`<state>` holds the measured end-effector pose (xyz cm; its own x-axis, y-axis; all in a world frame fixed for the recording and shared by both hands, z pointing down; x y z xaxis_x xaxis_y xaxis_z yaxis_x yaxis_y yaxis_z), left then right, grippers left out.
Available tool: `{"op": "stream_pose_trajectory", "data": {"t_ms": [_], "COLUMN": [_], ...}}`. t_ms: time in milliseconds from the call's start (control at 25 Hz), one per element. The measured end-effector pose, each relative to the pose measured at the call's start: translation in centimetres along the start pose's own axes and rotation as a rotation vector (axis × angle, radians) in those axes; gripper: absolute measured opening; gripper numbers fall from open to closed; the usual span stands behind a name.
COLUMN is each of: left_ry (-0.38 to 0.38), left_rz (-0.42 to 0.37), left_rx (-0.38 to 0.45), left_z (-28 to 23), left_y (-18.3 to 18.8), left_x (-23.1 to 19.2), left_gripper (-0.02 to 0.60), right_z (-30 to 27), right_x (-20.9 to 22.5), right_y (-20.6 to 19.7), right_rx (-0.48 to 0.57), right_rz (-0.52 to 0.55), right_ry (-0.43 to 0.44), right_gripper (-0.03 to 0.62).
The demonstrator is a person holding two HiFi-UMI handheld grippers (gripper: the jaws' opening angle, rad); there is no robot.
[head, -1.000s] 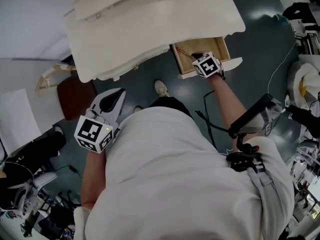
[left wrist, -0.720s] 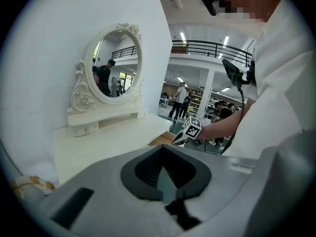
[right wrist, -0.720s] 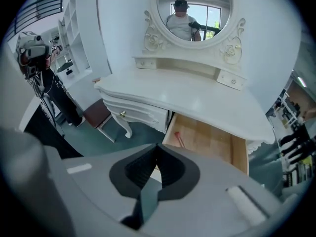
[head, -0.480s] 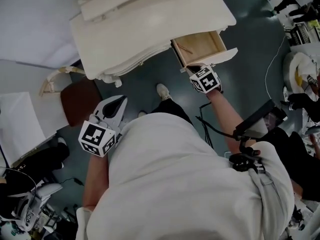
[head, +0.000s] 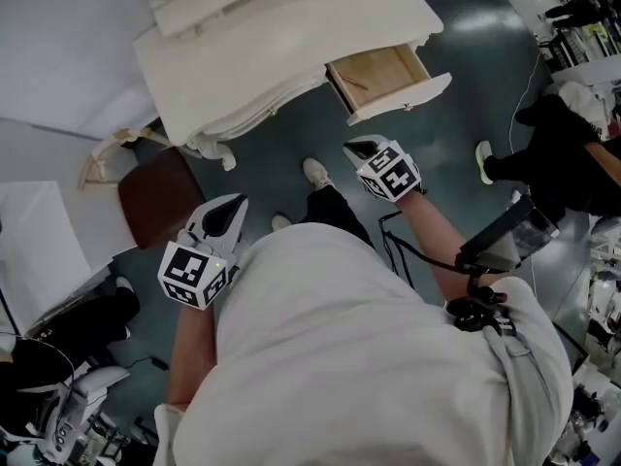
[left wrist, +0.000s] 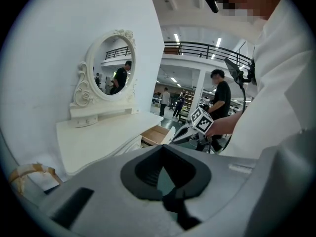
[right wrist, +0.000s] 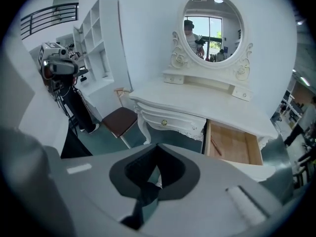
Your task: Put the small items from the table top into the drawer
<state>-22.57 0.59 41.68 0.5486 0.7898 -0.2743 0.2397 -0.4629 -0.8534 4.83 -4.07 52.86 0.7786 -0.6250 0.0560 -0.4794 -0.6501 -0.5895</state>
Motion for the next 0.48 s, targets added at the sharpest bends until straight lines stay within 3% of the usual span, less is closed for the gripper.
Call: {"op": "stream_pose_trajectory", "data": {"t_ms": [480], "left_ry": [-0.02], "left_rz": [-0.007], "left_rx": [0.014], "left_z": [1.7], "left_y": [-1.8], "left_x": [1.8], "left_gripper": [0.002], "right_z": [2.0], "right_x": [-5.2], "right_y": [0.7], "right_rx": [0.042], "right_rz": [0.039], "right_ry": [0.029], "right_gripper": [0.0]}}
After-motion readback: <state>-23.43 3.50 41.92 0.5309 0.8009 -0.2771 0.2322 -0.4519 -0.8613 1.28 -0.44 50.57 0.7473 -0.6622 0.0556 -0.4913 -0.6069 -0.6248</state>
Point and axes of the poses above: the fingertips, and each gripper's own axes: z backward along the fingers, x to its right, y out of its top, the point moved 5 cm from there along z, backward along the fingers
